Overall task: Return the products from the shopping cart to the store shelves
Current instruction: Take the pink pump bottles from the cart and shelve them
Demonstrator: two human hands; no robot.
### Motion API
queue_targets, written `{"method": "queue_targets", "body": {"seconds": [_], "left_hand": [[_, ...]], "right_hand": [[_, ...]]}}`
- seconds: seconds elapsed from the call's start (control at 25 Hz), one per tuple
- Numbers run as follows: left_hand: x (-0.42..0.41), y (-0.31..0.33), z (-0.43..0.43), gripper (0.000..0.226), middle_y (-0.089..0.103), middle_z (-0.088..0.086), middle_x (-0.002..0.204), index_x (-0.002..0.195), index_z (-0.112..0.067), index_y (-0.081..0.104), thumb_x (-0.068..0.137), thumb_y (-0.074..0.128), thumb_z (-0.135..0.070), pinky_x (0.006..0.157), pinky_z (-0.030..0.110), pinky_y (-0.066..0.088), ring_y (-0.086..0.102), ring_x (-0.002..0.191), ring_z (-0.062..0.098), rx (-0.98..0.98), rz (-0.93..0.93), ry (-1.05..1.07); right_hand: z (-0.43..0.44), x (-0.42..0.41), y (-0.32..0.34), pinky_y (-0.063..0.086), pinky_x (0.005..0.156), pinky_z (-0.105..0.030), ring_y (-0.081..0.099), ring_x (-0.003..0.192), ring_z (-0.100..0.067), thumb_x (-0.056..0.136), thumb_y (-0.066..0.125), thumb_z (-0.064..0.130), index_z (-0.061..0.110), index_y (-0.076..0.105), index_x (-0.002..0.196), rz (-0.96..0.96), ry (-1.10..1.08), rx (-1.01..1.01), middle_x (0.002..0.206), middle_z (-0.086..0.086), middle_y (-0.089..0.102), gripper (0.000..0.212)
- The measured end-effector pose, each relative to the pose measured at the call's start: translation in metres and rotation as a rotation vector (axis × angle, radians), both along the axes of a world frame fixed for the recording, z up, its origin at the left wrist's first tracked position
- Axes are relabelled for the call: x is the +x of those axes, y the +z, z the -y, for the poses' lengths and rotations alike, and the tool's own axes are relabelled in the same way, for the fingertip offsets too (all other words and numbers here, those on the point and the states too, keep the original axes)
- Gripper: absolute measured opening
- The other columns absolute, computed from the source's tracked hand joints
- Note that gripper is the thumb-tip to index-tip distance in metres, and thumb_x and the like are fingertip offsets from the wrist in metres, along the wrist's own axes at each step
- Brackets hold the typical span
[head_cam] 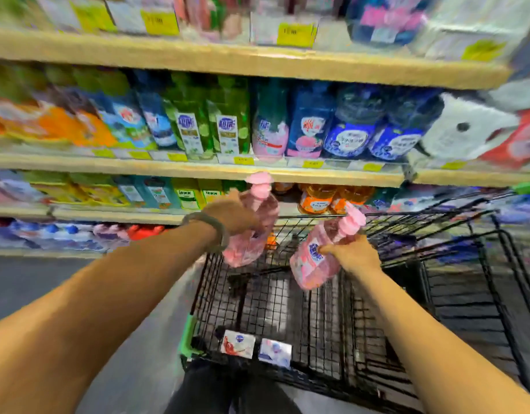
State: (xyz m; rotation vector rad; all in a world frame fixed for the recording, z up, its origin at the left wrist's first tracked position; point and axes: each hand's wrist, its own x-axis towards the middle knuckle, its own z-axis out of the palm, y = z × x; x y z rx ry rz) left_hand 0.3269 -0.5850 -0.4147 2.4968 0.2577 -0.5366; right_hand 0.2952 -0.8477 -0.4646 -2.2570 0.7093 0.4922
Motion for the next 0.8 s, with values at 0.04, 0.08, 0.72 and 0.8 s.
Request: {"method": "queue_targets", "body": {"seconds": [0.04,0.08,0.72,0.8], "left_hand": [[0.006,0.023,-0.001,0.090,0.060,0.000,0.112,0.119,-0.014,0.046,0.049,0.082,-0.057,0.075,0.029,0.047,0.058,0.096,0.023,0.023,0.049,-0.025],[0.010,0.046,-0.003,0.089,0.061,0.003,0.115,0.119,-0.012,0.047,0.051,0.083,-0.056,0.074,0.029,0.045,0.059,0.099,0.025,0.041,0.104,-0.041],[0.043,0.273,-0.030,0.098,0.056,0.004,0.133,0.134,-0.012,0.040,0.055,0.086,-0.047,0.096,0.038,0.047,0.055,0.116,0.024,-0.193,0.672,-0.140],[0.043,0.281,-0.030,0.095,0.056,0.002,0.131,0.134,-0.014,0.039,0.057,0.087,-0.041,0.097,0.035,0.046,0.055,0.117,0.021,-0.291,0.778,-0.130]], "right_hand": [[-0.002,0.006,0.019,0.047,0.090,-0.035,0.061,0.111,-0.028,0.055,0.084,0.049,0.014,0.055,0.123,0.047,0.023,0.000,0.124,-0.010,0.064,0.082],[-0.004,0.012,0.038,0.048,0.087,-0.034,0.063,0.108,-0.027,0.052,0.085,0.050,0.015,0.059,0.120,0.093,0.037,0.022,0.121,-0.008,0.066,0.081],[-0.041,0.067,0.293,0.058,0.079,-0.048,0.067,0.092,-0.027,0.050,0.093,0.020,0.019,0.062,0.095,0.631,-0.101,0.391,0.100,-0.004,0.069,0.055],[-0.043,0.069,0.314,0.057,0.083,-0.051,0.067,0.094,-0.028,0.043,0.094,0.024,0.021,0.059,0.093,0.726,-0.136,0.417,0.104,-0.004,0.069,0.061]]}}
